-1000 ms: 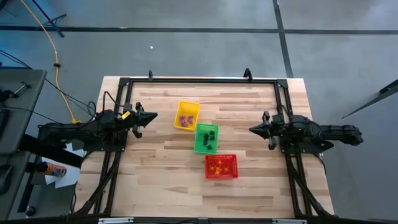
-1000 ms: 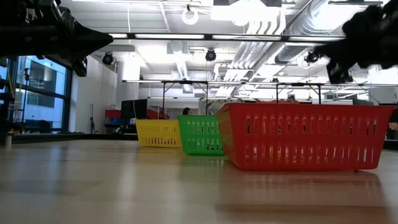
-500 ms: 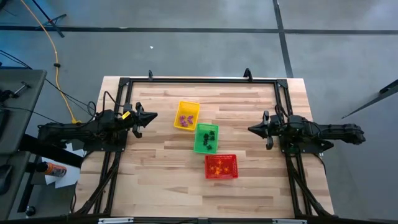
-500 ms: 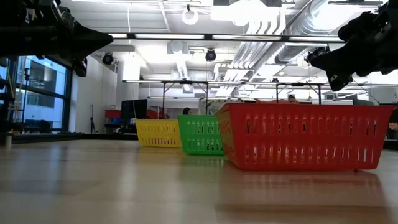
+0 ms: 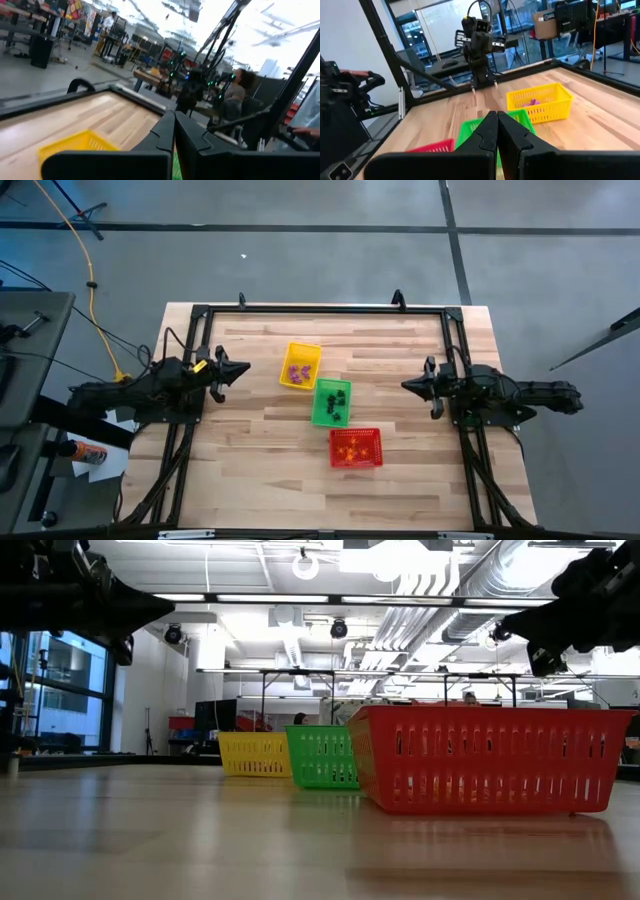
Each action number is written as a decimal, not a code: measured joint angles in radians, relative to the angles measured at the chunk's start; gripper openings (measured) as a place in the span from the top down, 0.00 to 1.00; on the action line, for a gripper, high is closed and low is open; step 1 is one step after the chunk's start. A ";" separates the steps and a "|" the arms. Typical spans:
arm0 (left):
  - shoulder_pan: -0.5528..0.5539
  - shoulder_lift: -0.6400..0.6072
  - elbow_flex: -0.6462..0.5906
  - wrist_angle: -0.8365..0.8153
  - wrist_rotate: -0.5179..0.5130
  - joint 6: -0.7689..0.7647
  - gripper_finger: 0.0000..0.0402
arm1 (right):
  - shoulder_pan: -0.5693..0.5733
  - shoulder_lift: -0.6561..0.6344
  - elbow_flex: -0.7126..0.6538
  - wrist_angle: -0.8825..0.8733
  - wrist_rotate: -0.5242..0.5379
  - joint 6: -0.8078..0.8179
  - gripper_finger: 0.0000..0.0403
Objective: Sort Halloween decoration
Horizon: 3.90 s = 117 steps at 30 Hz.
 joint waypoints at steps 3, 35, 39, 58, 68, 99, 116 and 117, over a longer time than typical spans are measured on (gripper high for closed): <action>0.000 -0.050 0.001 -0.102 0.000 0.000 1.00 | 0.000 0.000 0.000 -0.013 0.000 0.000 1.00; -0.003 -0.045 -0.002 -0.180 0.033 0.000 1.00 | 0.000 0.006 0.000 -0.020 -0.004 0.000 1.00; -0.003 -0.044 -0.002 -0.180 0.033 0.000 1.00 | 0.000 0.006 0.000 -0.020 -0.004 0.000 1.00; -0.003 -0.044 -0.002 -0.180 0.033 0.000 1.00 | 0.000 0.006 0.000 -0.020 -0.003 0.000 1.00; -0.003 -0.044 -0.002 -0.180 0.033 0.000 1.00 | 0.000 0.006 0.000 -0.020 -0.003 0.000 1.00; -0.003 -0.044 -0.002 -0.180 0.033 0.000 1.00 | 0.000 0.006 0.000 -0.020 -0.003 0.000 1.00; -0.003 -0.044 -0.003 -0.180 0.033 0.000 1.00 | 0.000 0.006 0.000 -0.020 -0.003 0.000 1.00; -0.003 -0.044 -0.003 -0.180 0.033 0.000 1.00 | 0.000 0.006 0.000 -0.020 -0.003 0.000 1.00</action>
